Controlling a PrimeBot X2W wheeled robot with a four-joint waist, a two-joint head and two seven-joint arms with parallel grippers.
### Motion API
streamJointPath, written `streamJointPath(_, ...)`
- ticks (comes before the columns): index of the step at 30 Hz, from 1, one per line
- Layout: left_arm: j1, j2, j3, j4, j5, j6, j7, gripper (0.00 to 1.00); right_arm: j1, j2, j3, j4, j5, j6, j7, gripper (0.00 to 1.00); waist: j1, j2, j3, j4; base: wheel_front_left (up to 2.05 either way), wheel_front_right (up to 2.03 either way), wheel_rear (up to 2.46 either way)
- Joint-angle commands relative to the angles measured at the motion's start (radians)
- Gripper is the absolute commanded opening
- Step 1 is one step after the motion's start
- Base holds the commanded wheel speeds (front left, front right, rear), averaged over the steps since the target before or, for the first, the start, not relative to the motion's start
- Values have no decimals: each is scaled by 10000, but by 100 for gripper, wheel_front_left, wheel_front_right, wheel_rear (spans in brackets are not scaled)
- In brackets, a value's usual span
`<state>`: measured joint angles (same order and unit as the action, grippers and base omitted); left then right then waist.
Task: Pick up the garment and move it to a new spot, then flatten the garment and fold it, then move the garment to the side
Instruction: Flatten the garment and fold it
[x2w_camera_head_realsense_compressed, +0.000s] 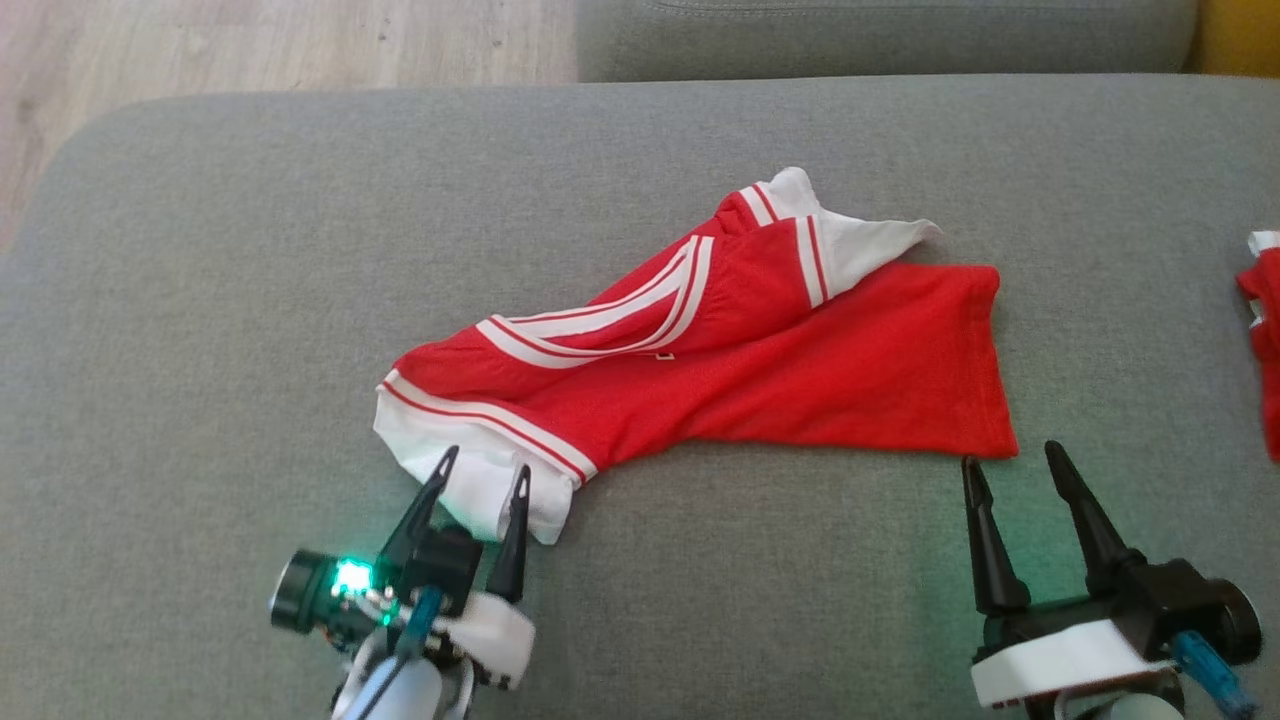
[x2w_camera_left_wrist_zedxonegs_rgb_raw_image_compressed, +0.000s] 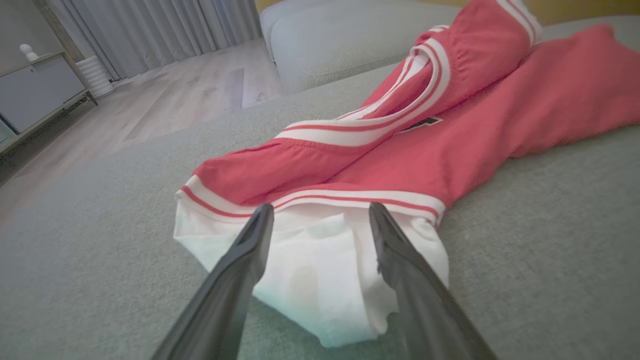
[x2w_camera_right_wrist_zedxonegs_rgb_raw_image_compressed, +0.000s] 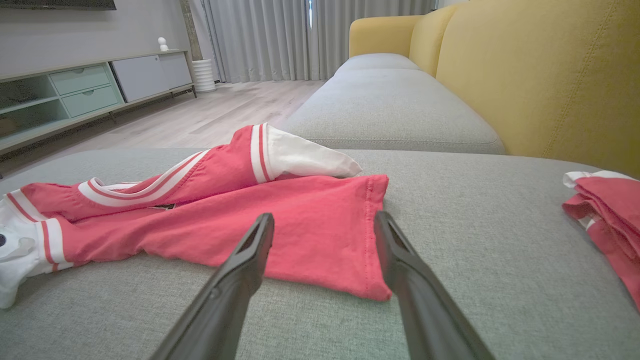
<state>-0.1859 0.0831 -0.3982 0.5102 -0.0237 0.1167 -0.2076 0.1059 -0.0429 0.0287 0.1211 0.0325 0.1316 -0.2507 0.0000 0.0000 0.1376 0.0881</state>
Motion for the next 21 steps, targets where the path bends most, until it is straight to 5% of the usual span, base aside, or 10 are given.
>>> streamJointPath(1, -607, 5, 195, 38, 156, 171, 325, 100, -430, -93, 296, -251, -65, -9, -111, 100, 0, 0, 28, -68, 0, 0, 0)
streamJointPath(10, -1297, 88, 228, 1060, 192, 429, 1724, 96, -445, -86, 325, -190, -20, -9, -111, 100, 0, 0, -3, -362, 0, 0, 0)
streamJointPath(11, -1298, 114, 247, 1061, 157, 425, 1715, 55, -433, -85, 313, -189, -17, -9, -111, 100, 0, 0, -17, -374, 0, 0, 0)
streamJointPath(13, -1284, 148, 269, 1007, 104, 440, 1613, 0, -403, -84, 293, -182, -13, -9, -111, 100, 0, 0, -52, -376, 0, 0, 0)
streamJointPath(21, -881, 183, 462, 328, -260, 559, 1183, 0, -231, -79, 227, -162, 1, -9, -111, 100, 0, 0, -312, -198, 0, 0, 0)
